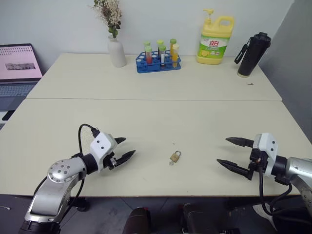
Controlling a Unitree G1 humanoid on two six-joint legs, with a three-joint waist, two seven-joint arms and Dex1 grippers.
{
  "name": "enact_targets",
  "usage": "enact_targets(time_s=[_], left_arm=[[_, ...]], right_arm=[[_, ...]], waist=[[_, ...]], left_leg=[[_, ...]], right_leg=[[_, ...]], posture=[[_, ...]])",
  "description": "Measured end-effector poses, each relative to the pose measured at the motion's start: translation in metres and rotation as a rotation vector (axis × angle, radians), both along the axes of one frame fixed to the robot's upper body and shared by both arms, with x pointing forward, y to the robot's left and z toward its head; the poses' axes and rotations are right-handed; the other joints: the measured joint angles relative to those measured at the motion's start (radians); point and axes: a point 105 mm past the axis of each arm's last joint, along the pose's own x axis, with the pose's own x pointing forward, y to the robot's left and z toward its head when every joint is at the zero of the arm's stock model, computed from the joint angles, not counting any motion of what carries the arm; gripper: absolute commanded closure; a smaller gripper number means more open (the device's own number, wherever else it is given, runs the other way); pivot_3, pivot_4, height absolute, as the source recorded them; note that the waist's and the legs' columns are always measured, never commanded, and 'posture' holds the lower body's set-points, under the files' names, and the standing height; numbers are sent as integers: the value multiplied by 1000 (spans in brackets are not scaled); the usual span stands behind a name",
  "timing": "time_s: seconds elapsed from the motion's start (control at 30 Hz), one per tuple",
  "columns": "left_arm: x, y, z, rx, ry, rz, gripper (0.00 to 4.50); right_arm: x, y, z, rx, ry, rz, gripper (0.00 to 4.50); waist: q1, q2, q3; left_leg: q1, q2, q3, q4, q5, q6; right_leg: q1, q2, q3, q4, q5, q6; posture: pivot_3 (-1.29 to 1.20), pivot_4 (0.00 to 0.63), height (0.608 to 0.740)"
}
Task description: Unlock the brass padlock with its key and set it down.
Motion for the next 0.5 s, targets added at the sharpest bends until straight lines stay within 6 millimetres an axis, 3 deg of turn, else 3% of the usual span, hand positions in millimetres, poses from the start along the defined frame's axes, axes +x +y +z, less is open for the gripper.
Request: enact_targets(time_s=[0.5], left_arm=[[-2, 5, 5, 23, -31, 5, 1354]], right_arm=[[-1, -7, -13, -25, 53, 23, 0]], waist=[[0, 0, 0]], left_leg=[[0, 0, 0, 0, 0, 0]], right_leg=[[0, 0, 0, 0, 0, 0]], posture=[[0, 150, 740]])
